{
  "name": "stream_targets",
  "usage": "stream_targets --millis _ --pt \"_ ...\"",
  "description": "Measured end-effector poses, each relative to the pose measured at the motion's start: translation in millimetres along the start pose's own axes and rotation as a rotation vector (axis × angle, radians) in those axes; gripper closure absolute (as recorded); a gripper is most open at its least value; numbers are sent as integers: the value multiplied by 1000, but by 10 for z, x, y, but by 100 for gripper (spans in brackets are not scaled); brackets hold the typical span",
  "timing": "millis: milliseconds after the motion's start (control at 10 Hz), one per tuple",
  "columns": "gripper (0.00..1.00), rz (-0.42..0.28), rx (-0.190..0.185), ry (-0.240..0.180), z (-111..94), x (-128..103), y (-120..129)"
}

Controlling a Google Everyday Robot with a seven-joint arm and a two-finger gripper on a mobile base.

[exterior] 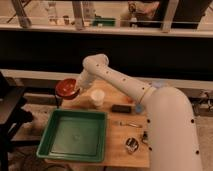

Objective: Stack bowls into tray

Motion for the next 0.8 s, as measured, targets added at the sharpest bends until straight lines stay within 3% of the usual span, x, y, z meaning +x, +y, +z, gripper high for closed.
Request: stream_targets --millis 400,800 --pt "100 -4 2 37 -463 -79 -252" --pt "100 12 -14 28 -671 -246 -316"
